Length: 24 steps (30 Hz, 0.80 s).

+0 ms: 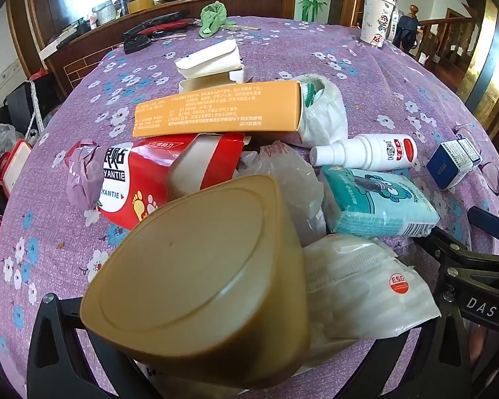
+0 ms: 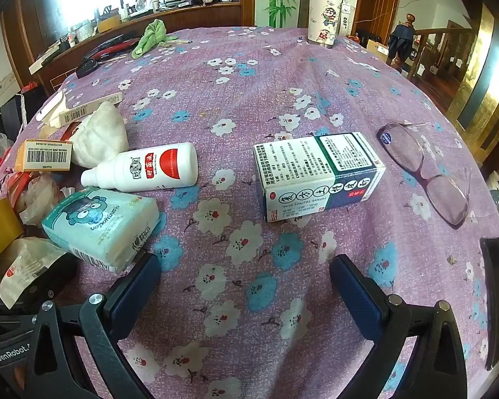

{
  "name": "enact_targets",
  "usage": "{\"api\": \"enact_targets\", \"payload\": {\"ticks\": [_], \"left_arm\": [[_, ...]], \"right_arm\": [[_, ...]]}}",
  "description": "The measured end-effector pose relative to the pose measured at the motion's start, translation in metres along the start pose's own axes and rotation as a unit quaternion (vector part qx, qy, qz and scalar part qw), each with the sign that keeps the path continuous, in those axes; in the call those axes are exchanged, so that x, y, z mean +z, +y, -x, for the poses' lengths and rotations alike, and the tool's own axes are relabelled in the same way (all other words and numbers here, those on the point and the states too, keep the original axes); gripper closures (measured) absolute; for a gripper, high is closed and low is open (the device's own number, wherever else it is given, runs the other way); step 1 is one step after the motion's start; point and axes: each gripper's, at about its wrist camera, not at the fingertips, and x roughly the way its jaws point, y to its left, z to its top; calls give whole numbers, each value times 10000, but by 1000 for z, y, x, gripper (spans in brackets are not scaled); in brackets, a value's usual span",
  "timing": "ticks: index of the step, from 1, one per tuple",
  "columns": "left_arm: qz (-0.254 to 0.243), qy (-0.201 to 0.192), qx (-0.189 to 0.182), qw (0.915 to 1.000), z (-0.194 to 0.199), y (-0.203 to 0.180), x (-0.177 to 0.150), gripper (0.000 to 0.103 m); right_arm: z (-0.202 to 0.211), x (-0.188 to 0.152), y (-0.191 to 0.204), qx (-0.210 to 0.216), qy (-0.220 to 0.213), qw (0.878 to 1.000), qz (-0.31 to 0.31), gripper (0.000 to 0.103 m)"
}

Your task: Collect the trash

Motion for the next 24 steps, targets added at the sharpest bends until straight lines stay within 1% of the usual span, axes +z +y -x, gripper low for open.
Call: {"api": "enact_targets", "payload": {"ticks": [3, 5, 7, 10, 12, 14, 15, 17, 18, 20, 23, 24], "left_arm": [[-57, 1, -56, 10000, 4, 0, -5, 0], [-142, 57, -311, 9994, 12, -1, -11, 0], [-257, -36, -397, 9989, 27, 0, -19, 0], [-445, -211, -474, 9977, 47, 5, -30, 0], [-445, -369, -535, 9969, 63, 13, -42, 0], [-409, -647, -583, 9954, 82, 22, -54, 0], [-400, -758, -560, 9947, 90, 22, -54, 0], [-361, -1125, -448, 9920, 108, 25, -58, 0], [-308, -1342, -365, 9898, 117, 30, -64, 0], [-221, -1638, -266, 9859, 129, 36, -72, 0], [-74, -2117, -58, 9773, 149, 48, -89, 0], [-49, -2253, 50, 9743, 154, 52, -95, 0]], "right_arm": [[4, -2, -2, 88, 219, 9997, 24, 0], [13, -4, -7, 228, 250, 9994, -10, 0], [24, -9, -11, 180, 159, 9997, -13, 0], [50, -25, -16, 163, 35, 9998, 74, 0], [68, -31, -17, 152, -40, 9999, 53, 0], [83, -39, -16, 205, -211, 9996, 46, 0], [91, -43, -15, 195, -313, 9993, 56, 0], [110, -53, -11, 279, -617, 9977, 55, 0], [121, -59, -10, 322, -787, 9964, 40, 0], [139, -68, -6, 388, -1128, 9929, 23, 0], [166, -81, 6, 258, -1794, 9834, 37, 0], [170, -84, 8, 251, -1928, 9809, 44, 0]]}}
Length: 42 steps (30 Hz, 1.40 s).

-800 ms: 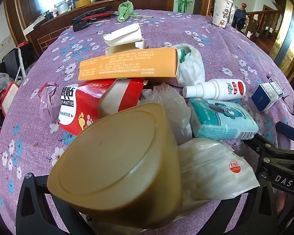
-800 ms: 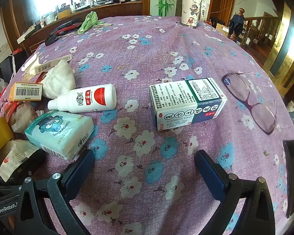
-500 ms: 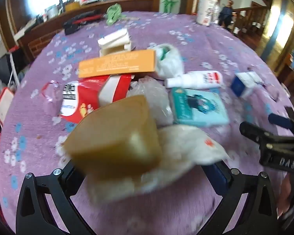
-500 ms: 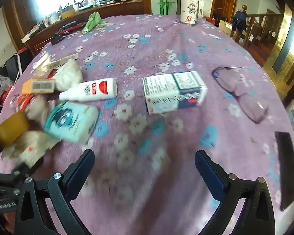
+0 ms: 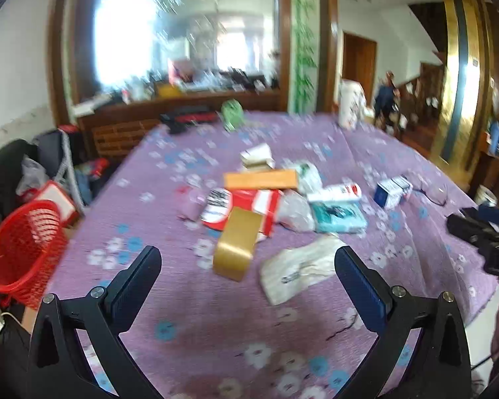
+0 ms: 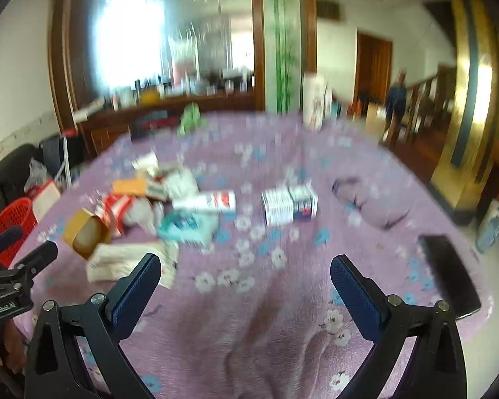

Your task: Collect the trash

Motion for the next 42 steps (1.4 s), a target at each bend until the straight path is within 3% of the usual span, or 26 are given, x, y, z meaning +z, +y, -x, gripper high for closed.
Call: {"api": "enact_targets", "payload": {"ticks": [2, 5, 16, 42], "left_arm": [[20, -231, 148, 9996, 15, 10, -5, 0], [70, -381, 279, 9989, 28, 21, -17, 0], [364, -172, 557, 9976, 31, 43, -38, 0], [445, 60, 679, 9967, 20, 48, -43, 0]], "right_arm": [[13, -7, 7, 80, -262, 9996, 35, 0], [20, -20, 25, 296, -299, 9987, 283, 0], [21, -41, 67, 680, -200, 9938, 861, 0], [12, -47, 77, 563, -78, 9922, 1113, 0]]}}
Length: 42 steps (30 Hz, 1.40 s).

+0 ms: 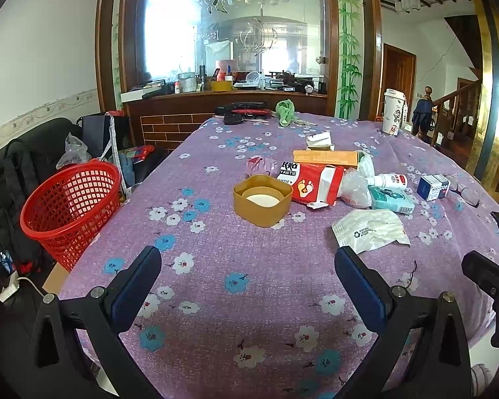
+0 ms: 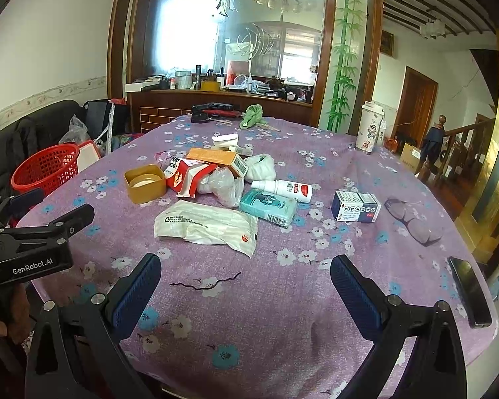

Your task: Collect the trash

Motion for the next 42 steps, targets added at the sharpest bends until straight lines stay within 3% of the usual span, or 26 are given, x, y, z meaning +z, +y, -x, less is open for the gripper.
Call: {"api": "enact_targets", "payload": {"ticks": [37, 42], "left_arm": [[-17, 69, -24, 10000, -4, -2, -7, 0], [-95, 152, -24, 9998, -8, 2, 0, 0]], "right_arm": [[-10, -2, 4, 132, 166, 9998, 14, 0], [-11, 3, 4, 308, 174, 9992, 170, 0]]}}
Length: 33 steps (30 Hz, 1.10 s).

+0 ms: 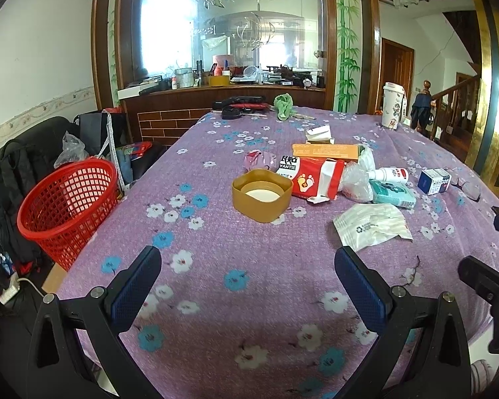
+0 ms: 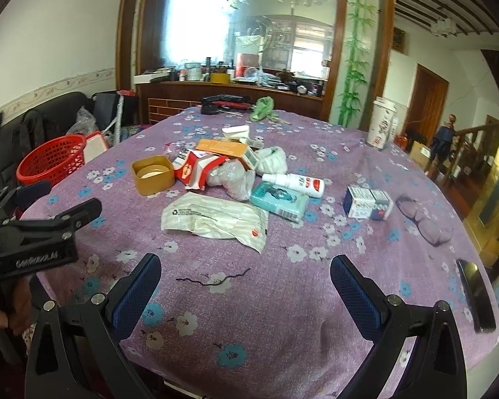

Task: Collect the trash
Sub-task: 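Grasp the tan plastic cup with the left tool while the right tool grasps the white plastic bag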

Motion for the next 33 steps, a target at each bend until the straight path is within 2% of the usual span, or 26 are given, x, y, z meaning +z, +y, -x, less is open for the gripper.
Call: {"api": "enact_targets", "payload": {"ticks": [4, 10, 13, 18, 21, 27, 29, 31, 32, 33], "left_arm": [[-66, 303, -170, 9994, -14, 11, 20, 0], [-201, 904, -381, 9950, -62, 23, 45, 0], [-565, 1133, -437, 9910, -85, 16, 48, 0], [-1178, 1142, -171, 9863, -112, 1, 56, 0], [-1328, 1158, -112, 9843, -123, -3, 63, 0], [-1520, 1258, -252, 9800, -144, -9, 74, 0], [-1493, 1300, -303, 9797, -150, -11, 75, 5], [-1445, 1401, -396, 9787, -155, -13, 74, 26], [-1407, 1448, -444, 9784, -156, -13, 74, 31], [-1380, 1457, -454, 9786, -158, -13, 74, 32]], "right_arm": [[-13, 11, -6, 710, 307, 9969, 141, 2], [-38, 22, -7, 1266, 685, 9885, 455, 21], [-49, 29, -9, 1376, 846, 9854, 535, 22], [-53, 35, -10, 1393, 894, 9835, 729, 22], [-56, 37, -10, 1457, 942, 9815, 811, 22], [-66, 41, -2, 1673, 1065, 9733, 1156, 22], [-72, 44, 1, 1773, 1148, 9684, 1330, 22], [-81, 49, 2, 1829, 1228, 9640, 1490, 22], [-86, 53, 2, 1858, 1279, 9616, 1564, 22], [-90, 56, 2, 1875, 1312, 9602, 1603, 22]]}}
